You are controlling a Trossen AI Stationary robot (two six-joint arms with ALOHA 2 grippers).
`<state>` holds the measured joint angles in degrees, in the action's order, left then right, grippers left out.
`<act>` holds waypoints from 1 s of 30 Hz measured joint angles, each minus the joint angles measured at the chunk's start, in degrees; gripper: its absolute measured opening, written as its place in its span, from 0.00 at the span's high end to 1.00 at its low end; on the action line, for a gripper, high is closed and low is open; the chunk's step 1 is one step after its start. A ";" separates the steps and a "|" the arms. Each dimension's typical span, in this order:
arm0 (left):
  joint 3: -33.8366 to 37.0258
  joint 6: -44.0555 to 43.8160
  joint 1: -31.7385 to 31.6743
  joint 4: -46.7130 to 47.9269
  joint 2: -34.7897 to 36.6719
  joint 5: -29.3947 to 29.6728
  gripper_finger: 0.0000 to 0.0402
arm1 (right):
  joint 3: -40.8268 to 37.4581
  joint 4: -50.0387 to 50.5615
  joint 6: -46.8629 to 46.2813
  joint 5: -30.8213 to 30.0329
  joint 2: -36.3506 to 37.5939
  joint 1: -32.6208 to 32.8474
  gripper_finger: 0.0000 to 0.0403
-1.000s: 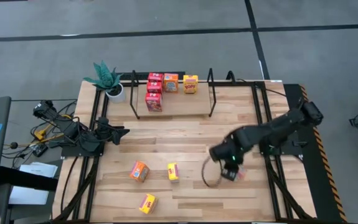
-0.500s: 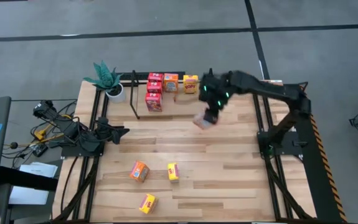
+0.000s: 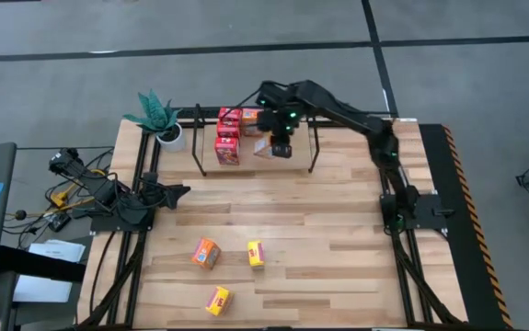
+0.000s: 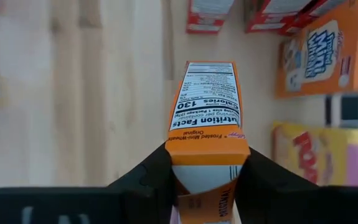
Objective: Stack cereal on shelf
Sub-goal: Put the right orange cereal box on the shelf aligned with the other orange cereal box
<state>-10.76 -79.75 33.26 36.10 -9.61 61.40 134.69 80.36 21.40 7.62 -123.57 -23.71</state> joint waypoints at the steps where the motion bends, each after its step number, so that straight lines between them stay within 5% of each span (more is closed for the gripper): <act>1: 0.00 -0.06 0.00 -0.02 0.00 0.21 0.29 | 0.38 -0.40 1.40 -0.90 -1.10 0.02 0.63; 18: 0.00 -2.18 0.00 -0.02 0.00 4.89 0.29 | -1.18 -4.93 10.29 -7.26 -5.13 0.34 0.54; 30: 0.00 -2.18 0.00 -0.02 0.02 6.81 0.29 | 0.27 -6.43 10.59 -7.83 -5.15 -0.08 0.35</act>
<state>-10.76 -81.93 33.26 36.07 -9.58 68.20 134.96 73.93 31.99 -0.21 -128.73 -23.79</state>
